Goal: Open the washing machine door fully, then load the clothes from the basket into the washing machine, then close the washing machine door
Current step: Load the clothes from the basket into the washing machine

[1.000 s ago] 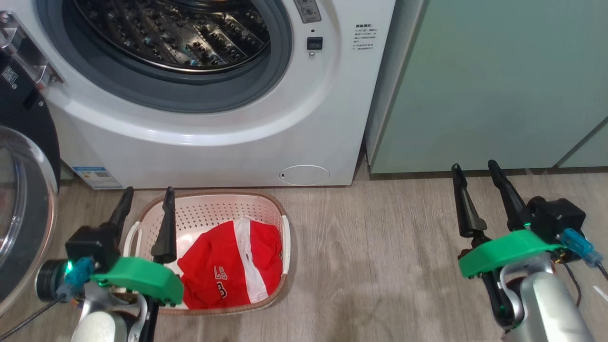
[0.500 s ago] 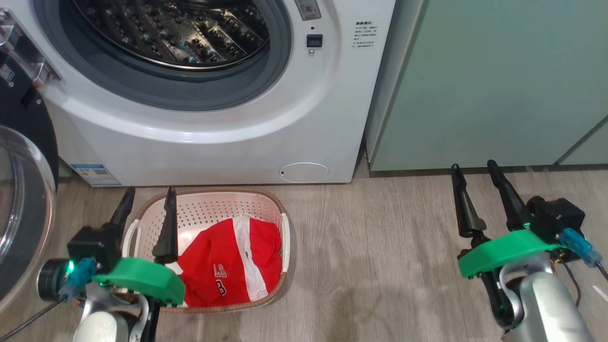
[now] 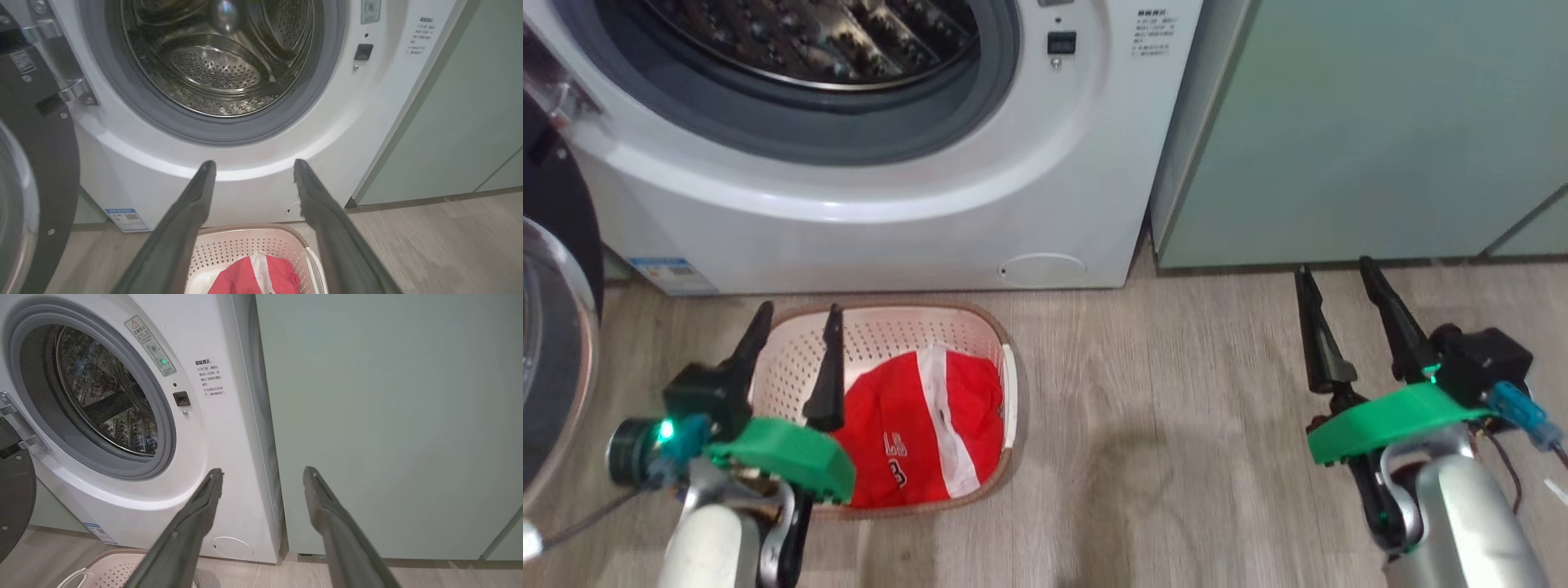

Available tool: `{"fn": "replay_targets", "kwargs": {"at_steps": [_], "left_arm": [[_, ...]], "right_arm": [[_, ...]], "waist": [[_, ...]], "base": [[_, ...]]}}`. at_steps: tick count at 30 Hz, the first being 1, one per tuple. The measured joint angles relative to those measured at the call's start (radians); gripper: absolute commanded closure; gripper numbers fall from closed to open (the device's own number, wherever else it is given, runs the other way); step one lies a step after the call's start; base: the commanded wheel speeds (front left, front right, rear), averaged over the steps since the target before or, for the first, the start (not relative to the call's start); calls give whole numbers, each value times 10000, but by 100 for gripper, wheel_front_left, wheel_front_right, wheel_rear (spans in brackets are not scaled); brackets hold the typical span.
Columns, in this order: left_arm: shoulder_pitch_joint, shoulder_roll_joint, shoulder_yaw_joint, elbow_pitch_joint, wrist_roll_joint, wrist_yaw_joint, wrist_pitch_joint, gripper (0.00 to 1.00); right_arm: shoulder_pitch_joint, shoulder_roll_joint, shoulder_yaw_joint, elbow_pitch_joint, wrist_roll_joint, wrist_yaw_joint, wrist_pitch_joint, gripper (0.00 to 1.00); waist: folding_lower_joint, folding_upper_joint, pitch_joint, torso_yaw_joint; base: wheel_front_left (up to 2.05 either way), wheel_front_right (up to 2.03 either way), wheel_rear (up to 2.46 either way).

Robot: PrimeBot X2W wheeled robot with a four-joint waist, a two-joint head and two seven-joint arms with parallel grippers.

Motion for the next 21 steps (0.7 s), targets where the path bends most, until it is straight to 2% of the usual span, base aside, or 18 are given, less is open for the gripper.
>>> {"fn": "replay_targets", "kwargs": {"at_steps": [10,17,21], "left_arm": [[-2115,-314,-351,3459,-752,-435,35,0],[-3990,-255,-617,6261,-734,-752,418,0],[-4678,-182,-700,7340,-734,-819,533,0]], "right_arm": [[-743,-2,257,-364,0,0,71,0],[-1594,-2,587,-472,59,0,38,0],[-1856,-2,637,-552,113,0,-33,0]], "waist": [[0,0,1313,-111],[2,0,2632,-317],[2,0,3256,-447]], "base": [[0,0,0],[0,0,0],[0,0,0]]}}
